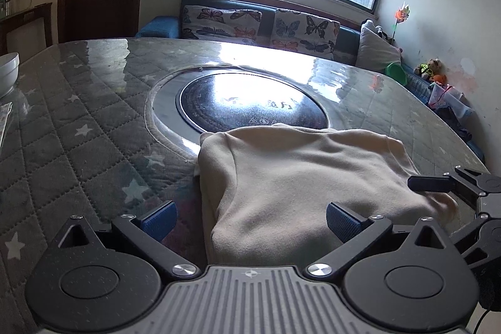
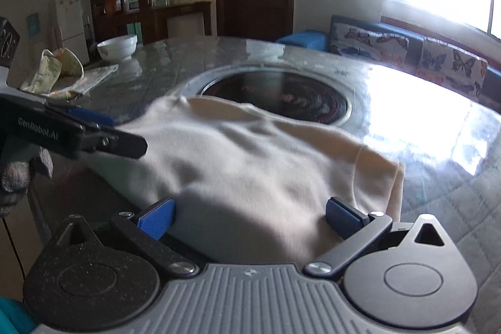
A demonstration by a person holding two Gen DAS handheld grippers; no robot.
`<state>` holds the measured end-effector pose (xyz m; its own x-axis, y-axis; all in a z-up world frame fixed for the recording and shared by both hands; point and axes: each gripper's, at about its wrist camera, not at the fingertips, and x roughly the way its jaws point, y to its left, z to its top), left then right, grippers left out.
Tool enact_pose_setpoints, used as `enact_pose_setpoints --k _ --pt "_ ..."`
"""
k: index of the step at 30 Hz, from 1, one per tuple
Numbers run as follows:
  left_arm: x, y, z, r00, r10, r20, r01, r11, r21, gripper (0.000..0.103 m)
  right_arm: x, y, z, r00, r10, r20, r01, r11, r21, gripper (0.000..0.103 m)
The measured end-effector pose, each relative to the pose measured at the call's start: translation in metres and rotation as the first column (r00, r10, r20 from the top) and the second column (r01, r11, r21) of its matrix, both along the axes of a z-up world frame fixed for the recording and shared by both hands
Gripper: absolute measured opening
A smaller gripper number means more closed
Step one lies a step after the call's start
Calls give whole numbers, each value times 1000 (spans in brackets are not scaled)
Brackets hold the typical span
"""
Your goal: Fold clothes
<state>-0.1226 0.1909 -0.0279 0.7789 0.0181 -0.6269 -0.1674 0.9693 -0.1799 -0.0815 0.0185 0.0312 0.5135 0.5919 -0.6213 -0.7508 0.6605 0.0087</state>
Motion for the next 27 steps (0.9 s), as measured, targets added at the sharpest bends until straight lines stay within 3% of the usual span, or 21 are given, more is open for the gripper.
enact_pose_setpoints --k 6,11,19,27 --pt "-3 0 1 1000 4 6 -4 1000 -2 103 -6 -3 14 999 -5 44 3 999 33 103" --pt "-4 3 2 1000 12 4 -12 1000 -3 103 -7 -1 24 970 -96 223 107 993 -38 103" --pt "-2 2 0 1000 10 -3 -10 1000 -9 103 -3 -6 6 968 -111 223 140 983 -117 103" --pt "-1 3 1 1000 7 -3 -7 1000 -8 103 -13 -10 13 954 -109 278 142 984 -104 103"
